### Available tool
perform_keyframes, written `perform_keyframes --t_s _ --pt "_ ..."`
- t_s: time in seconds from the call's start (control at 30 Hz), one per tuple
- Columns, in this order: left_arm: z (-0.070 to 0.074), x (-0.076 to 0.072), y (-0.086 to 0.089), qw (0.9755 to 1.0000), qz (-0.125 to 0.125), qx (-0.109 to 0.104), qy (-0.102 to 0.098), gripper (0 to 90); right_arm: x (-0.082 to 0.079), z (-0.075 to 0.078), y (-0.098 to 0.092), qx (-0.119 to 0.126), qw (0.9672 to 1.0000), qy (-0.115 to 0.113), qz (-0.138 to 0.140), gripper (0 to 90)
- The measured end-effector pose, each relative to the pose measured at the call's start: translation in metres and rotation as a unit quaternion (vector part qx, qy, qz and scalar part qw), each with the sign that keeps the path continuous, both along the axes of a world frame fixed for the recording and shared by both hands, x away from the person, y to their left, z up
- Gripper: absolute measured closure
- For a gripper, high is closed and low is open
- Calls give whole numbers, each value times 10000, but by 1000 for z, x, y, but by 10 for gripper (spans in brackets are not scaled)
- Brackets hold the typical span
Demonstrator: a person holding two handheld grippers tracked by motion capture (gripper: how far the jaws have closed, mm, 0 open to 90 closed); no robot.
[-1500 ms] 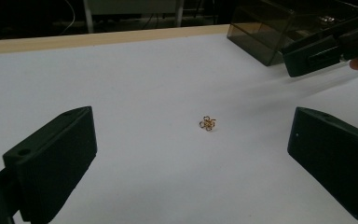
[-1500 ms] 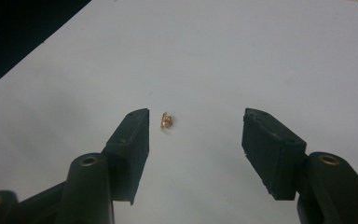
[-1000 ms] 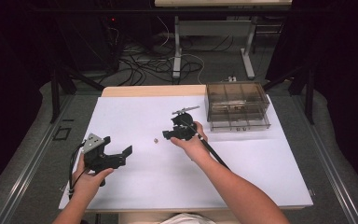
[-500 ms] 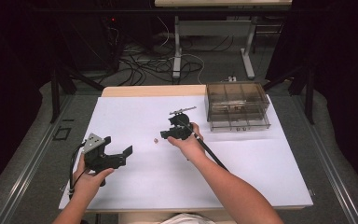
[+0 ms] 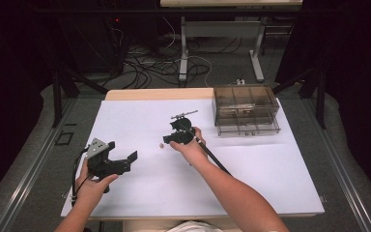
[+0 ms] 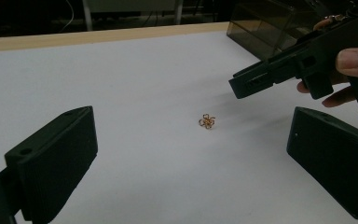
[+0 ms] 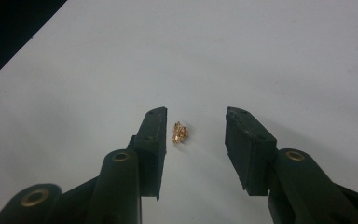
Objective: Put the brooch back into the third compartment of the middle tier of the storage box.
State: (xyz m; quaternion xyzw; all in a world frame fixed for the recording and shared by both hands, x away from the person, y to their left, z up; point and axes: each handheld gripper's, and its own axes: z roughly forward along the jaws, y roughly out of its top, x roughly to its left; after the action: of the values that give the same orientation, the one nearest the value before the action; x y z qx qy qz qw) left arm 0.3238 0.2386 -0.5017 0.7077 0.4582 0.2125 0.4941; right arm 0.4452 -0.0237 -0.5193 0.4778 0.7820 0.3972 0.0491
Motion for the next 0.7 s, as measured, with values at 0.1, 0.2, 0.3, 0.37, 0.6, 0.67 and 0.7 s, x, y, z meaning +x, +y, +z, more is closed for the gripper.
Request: perform_keyframes --t_s 0.1,0.2,0.3,0.37,0.6,0.67,0.7 --pt "0 0 0 10000 5 11 4 21 1 0 4 28 10000 -10 1 602" --pt "0 0 0 10000 7 -1 10 21 2 -1 9 12 10000 31 42 611" --pt "0 0 0 10000 -1 -2 -1 21 5 -3 12 -3 10000 66 61 622" --pt "0 0 0 10000 1 -2 0 21 5 -4 12 -29 9999 101 85 623" --pt "0 0 0 10000 7 8 5 21 9 -11 17 -96 9998 120 110 662" --pt "0 -1 0 10000 8 0 11 21 10 -14 20 -78 9997 181 113 674" --pt "0 -1 0 10000 9 5 12 21 10 -10 18 -320 9983 423 245 679"
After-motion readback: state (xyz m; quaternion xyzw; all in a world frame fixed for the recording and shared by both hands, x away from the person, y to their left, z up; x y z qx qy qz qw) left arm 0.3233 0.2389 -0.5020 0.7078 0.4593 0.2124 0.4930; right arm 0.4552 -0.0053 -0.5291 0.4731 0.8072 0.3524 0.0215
